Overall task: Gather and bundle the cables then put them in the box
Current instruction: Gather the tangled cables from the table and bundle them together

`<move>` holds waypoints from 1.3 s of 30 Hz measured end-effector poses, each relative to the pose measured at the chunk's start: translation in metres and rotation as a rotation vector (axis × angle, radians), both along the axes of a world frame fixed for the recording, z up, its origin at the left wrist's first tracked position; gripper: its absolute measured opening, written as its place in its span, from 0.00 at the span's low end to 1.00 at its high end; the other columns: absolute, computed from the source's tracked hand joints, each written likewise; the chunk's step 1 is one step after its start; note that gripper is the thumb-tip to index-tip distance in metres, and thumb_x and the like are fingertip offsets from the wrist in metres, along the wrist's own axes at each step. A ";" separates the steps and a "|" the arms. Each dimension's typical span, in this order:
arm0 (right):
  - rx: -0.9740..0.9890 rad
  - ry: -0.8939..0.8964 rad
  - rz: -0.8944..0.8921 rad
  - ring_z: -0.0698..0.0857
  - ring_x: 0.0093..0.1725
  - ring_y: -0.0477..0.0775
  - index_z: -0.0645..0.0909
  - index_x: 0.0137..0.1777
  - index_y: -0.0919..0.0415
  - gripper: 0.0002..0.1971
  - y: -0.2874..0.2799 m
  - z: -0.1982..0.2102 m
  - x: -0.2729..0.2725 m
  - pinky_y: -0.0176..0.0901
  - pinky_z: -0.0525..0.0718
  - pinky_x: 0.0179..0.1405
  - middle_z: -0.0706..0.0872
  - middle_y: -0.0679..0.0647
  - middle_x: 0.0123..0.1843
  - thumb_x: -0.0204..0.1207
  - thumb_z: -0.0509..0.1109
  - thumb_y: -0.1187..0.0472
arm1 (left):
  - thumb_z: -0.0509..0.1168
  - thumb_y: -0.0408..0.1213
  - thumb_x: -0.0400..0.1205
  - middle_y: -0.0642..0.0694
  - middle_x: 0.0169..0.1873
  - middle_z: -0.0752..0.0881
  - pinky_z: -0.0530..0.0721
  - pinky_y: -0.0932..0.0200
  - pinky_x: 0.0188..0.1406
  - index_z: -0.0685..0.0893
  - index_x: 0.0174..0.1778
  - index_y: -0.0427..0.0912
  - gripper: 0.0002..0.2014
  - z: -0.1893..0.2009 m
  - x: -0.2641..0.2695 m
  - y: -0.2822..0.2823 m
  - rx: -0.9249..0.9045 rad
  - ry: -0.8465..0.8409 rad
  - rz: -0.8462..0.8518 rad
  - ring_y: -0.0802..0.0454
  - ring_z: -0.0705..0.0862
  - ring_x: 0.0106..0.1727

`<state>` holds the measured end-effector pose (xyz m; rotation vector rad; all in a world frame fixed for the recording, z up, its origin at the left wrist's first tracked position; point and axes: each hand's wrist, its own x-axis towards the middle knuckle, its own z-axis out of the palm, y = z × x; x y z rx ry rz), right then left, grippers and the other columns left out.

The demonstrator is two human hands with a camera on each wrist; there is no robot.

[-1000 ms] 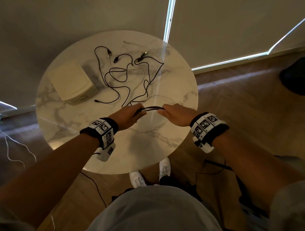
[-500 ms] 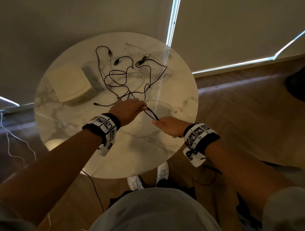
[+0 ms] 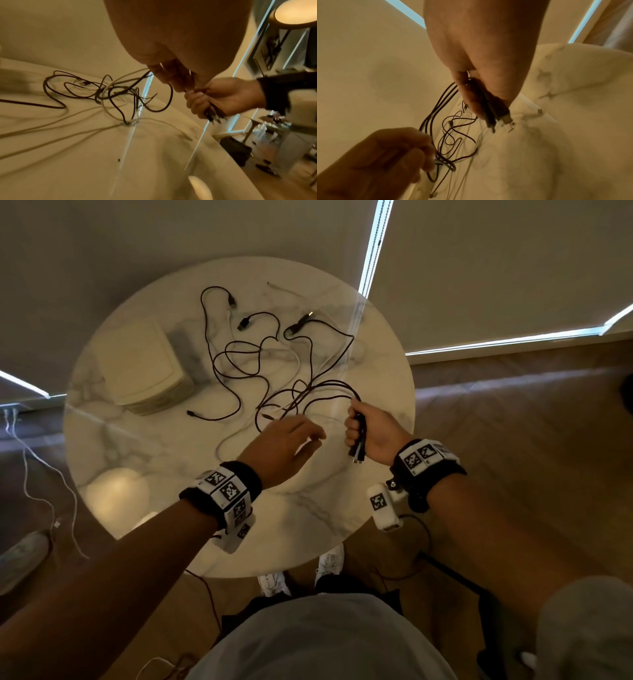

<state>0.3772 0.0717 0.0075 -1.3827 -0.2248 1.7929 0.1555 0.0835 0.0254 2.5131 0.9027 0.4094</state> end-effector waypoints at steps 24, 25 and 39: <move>0.034 -0.322 0.133 0.75 0.29 0.50 0.76 0.41 0.58 0.17 0.031 -0.025 0.040 0.42 0.75 0.29 0.78 0.54 0.33 0.91 0.59 0.51 | 0.64 0.41 0.84 0.42 0.62 0.76 0.74 0.54 0.33 0.75 0.69 0.47 0.17 -0.060 0.079 0.040 -0.066 0.598 0.021 0.44 0.82 0.43; 0.037 -0.326 0.146 0.76 0.29 0.50 0.76 0.41 0.58 0.17 0.030 -0.024 0.041 0.42 0.75 0.29 0.78 0.54 0.33 0.91 0.58 0.51 | 0.64 0.43 0.85 0.43 0.62 0.76 0.75 0.54 0.33 0.77 0.69 0.48 0.16 -0.059 0.078 0.037 -0.068 0.579 0.021 0.44 0.83 0.43; 0.009 -0.310 0.313 0.86 0.31 0.62 0.72 0.49 0.64 0.16 0.010 -0.015 0.001 0.54 0.85 0.38 0.84 0.65 0.36 0.93 0.54 0.53 | 0.67 0.52 0.82 0.51 0.52 0.88 0.85 0.48 0.47 0.76 0.53 0.50 0.12 -0.022 0.040 0.033 -0.239 0.262 0.235 0.47 0.85 0.49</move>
